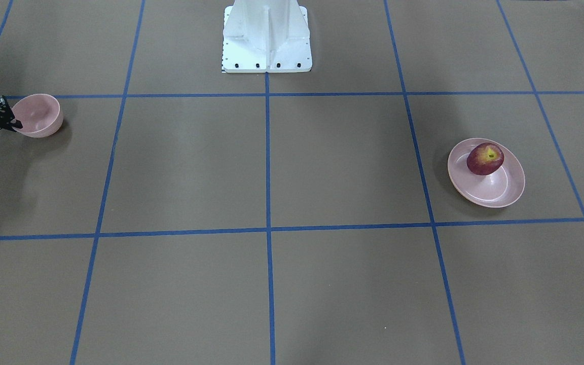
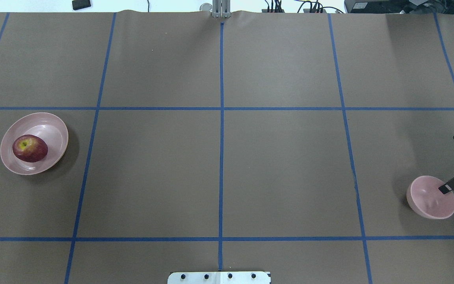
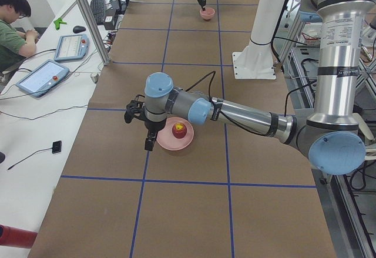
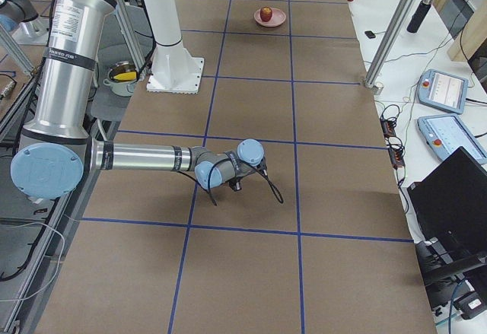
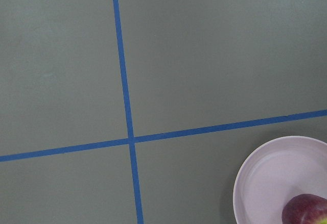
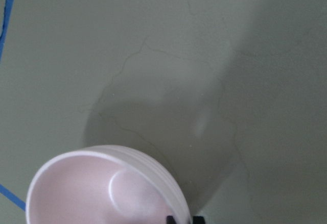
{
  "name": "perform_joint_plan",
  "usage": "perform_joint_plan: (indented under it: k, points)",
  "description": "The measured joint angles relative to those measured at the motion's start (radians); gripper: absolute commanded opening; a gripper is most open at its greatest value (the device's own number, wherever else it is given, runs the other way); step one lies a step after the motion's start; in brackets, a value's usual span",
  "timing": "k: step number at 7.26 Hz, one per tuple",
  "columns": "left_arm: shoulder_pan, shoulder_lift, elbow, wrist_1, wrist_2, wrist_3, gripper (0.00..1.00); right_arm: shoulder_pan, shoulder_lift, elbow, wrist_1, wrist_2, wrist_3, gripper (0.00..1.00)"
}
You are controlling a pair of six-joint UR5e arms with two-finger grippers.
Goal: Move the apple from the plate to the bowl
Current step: 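Reach the right gripper down to the small pink bowl and grasp its rim, then slide the bowl to table center with right gripper while left gripper reaches apple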
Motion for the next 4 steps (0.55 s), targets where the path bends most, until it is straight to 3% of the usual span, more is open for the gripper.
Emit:
perform_joint_plan:
  k: [4]
  points:
    - [0.038,-0.023,-0.005,0.011,-0.026,-0.118,0.98,0.051,0.069,0.052,-0.007,0.053,0.169,0.0]
